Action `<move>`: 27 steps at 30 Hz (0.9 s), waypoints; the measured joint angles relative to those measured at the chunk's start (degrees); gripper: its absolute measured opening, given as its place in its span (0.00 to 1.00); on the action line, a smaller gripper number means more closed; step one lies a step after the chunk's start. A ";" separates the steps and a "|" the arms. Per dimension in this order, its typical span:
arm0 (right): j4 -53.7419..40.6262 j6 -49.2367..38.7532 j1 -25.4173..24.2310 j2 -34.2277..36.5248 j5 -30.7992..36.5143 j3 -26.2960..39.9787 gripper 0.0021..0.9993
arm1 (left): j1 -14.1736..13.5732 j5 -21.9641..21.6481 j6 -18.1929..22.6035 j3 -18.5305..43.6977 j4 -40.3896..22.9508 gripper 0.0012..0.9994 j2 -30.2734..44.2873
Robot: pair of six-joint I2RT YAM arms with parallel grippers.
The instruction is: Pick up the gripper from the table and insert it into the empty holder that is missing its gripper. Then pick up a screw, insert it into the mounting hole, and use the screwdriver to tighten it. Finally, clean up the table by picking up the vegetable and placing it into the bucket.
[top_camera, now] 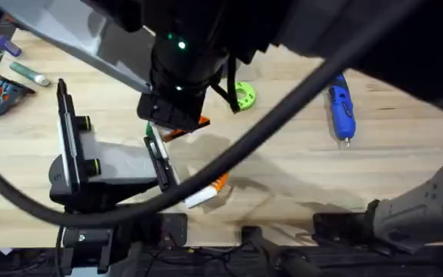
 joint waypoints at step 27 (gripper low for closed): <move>0.05 -0.42 0.00 2.13 0.00 0.09 0.00 | 0.00 -0.02 0.00 0.00 0.00 0.99 0.02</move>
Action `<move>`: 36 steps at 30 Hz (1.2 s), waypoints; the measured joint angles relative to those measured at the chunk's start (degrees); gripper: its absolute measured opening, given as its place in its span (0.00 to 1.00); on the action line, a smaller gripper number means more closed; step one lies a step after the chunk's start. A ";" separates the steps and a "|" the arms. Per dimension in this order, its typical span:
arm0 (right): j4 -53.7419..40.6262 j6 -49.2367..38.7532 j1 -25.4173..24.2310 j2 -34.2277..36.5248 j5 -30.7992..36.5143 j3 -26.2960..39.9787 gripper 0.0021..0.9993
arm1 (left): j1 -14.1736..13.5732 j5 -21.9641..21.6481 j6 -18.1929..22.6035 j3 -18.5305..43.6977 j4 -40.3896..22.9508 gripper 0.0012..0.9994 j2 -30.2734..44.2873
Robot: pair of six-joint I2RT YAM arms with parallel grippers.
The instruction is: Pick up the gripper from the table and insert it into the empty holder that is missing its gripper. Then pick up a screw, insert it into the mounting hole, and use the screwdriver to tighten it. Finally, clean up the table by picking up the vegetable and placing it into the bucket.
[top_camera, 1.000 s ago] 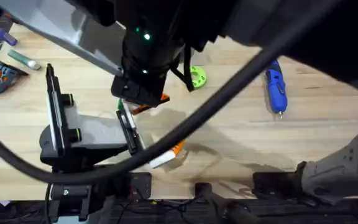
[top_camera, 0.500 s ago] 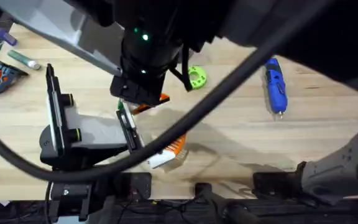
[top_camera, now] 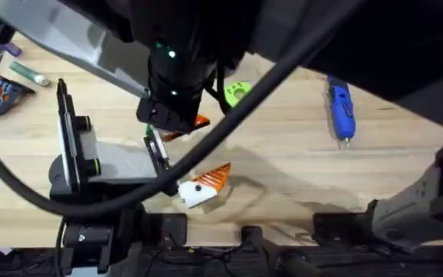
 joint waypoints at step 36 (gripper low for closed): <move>-0.07 0.00 0.00 2.70 0.00 0.09 0.00 | 0.00 0.00 -0.63 0.00 -0.03 0.99 0.04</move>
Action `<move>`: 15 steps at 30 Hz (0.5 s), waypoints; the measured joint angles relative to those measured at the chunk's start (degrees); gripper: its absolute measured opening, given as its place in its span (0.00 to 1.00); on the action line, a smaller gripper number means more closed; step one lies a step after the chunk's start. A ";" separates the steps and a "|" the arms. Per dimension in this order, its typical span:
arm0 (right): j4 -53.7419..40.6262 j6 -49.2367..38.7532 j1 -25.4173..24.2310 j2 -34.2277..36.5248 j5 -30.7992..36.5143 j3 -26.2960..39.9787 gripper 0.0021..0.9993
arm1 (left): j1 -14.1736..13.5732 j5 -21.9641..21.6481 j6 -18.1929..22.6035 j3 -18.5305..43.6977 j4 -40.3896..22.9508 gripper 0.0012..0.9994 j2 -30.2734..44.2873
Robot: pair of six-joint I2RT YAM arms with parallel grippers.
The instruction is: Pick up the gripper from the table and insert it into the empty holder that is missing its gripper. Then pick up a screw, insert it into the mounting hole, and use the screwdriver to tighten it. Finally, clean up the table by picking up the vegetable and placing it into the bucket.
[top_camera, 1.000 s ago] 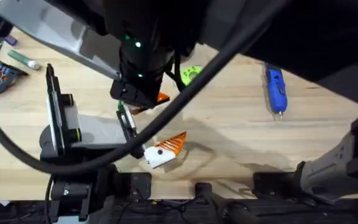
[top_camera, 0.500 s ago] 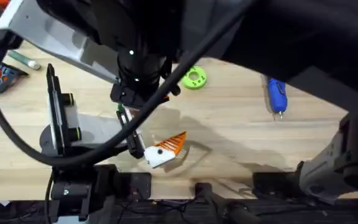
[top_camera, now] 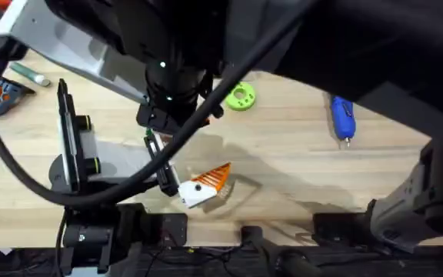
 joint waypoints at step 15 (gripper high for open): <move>-0.09 -0.87 -1.18 0.00 2.82 0.87 0.99 | 0.00 0.74 -0.07 0.00 -0.11 0.99 0.00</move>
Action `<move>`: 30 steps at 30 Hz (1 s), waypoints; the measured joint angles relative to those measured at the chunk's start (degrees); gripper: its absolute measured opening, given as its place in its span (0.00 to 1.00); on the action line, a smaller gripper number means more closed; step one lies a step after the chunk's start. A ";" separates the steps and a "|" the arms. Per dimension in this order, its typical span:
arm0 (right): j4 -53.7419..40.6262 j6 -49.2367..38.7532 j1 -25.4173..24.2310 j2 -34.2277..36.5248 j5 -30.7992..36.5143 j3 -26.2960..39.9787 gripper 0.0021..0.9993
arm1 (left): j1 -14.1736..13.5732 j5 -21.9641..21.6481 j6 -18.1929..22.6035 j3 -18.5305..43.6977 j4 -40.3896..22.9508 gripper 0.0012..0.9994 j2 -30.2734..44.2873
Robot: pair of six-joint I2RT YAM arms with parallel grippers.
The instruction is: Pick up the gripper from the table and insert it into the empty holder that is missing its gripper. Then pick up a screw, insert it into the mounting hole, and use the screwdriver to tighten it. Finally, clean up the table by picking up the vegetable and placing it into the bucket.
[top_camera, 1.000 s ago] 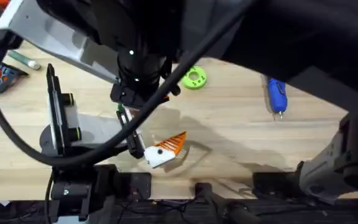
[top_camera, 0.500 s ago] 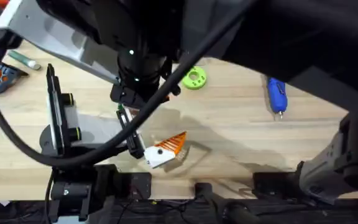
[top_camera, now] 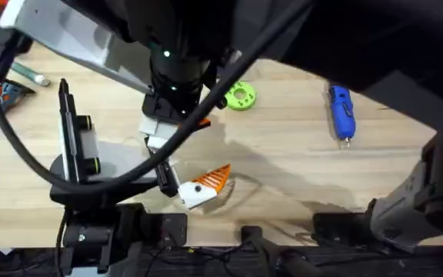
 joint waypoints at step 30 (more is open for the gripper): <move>-1.02 8.25 -8.77 -14.66 -0.69 -3.68 0.99 | 0.00 0.15 0.10 0.00 0.00 0.99 0.00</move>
